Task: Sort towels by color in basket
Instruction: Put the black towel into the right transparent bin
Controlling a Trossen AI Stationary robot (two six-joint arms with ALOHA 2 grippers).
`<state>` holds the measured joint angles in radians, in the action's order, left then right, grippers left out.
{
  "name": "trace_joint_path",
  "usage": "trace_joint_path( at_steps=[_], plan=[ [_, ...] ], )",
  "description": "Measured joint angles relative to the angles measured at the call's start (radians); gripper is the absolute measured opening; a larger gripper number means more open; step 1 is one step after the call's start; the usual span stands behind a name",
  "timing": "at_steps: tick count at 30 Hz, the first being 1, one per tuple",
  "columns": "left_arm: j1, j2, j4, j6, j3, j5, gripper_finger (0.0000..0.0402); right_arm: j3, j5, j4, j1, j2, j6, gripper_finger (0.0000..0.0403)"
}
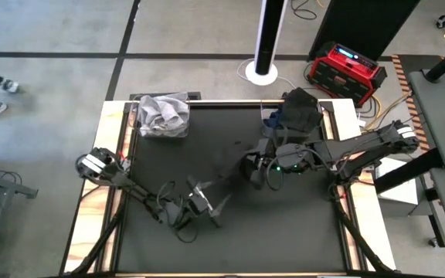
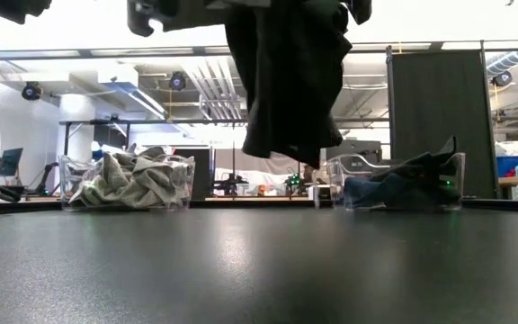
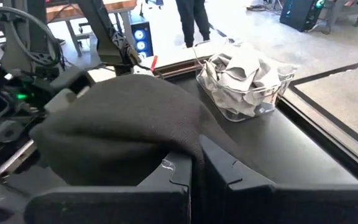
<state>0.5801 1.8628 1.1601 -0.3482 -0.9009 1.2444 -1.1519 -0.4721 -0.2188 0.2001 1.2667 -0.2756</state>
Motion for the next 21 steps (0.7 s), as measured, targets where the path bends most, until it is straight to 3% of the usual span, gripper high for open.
trace_joint_path(
  at_steps=[5,14,17,21],
  plan=[
    [-0.027,-0.002,0.007,0.031,0.007,-0.128,0.0262,0.0,0.001,0.0,0.005,0.002,-0.002,0.0009],
    [-0.086,0.0,0.007,0.053,0.011,-0.145,0.02,0.0,0.001,0.0,0.005,0.003,-0.002,0.0009],
    [-0.092,0.0,0.005,-0.001,0.013,-0.139,0.0159,0.0,0.001,-0.002,0.005,0.003,-0.002,0.0009],
    [-0.061,-0.003,0.01,-0.153,0.013,-0.082,0.0056,0.0,0.002,-0.027,0.005,0.003,0.002,0.0009]
  ],
)
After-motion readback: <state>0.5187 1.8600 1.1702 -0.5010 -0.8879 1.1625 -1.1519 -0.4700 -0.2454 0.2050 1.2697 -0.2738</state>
